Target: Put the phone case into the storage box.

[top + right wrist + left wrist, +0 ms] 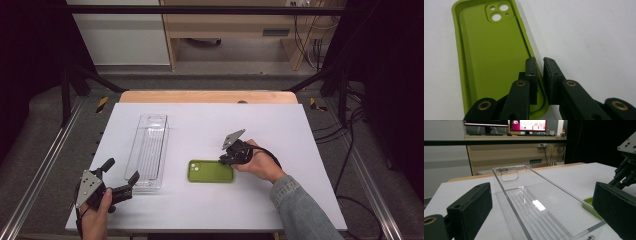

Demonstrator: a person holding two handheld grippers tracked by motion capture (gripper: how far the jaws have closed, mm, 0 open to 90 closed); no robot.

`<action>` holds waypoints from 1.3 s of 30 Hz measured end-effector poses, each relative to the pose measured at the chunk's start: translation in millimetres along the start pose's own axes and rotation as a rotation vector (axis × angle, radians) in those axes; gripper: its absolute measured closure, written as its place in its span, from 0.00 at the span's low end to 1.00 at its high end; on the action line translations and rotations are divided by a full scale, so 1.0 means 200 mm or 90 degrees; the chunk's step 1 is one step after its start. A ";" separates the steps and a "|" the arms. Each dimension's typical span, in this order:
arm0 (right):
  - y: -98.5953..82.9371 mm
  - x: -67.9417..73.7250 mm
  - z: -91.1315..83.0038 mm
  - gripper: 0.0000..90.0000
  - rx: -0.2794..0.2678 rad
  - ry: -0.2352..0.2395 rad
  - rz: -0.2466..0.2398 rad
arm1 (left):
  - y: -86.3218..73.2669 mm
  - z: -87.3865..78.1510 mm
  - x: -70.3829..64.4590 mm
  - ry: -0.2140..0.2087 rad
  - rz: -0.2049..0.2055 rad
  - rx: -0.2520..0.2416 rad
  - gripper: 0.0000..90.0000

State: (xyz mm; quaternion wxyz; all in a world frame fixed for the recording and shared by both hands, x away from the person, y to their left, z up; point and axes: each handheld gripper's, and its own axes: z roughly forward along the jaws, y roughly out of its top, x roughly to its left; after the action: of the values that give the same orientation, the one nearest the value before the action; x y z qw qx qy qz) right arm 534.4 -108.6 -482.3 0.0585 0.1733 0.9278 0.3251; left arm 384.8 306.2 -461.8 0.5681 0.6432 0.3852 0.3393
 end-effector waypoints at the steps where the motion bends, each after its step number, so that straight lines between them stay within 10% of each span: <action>1: 0.00 0.00 0.00 0.92 0.000 -0.001 -0.001 | 0.00 0.00 0.00 0.000 0.000 0.000 0.03; 18: 0.02 0.09 -0.10 0.98 -0.021 -0.034 -0.036 | 0.00 -0.01 0.00 0.009 -0.004 0.001 0.02; 39: -0.05 0.31 -0.39 0.98 -0.125 -0.197 -0.054 | 0.19 0.01 -0.14 0.013 0.012 0.084 0.02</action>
State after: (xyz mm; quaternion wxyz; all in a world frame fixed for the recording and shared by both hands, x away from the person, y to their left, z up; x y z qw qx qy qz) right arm 455.9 -138.8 -426.8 0.2305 0.1751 0.8780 0.3812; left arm 377.6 278.8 -424.6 0.5171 0.6794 0.4064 0.3254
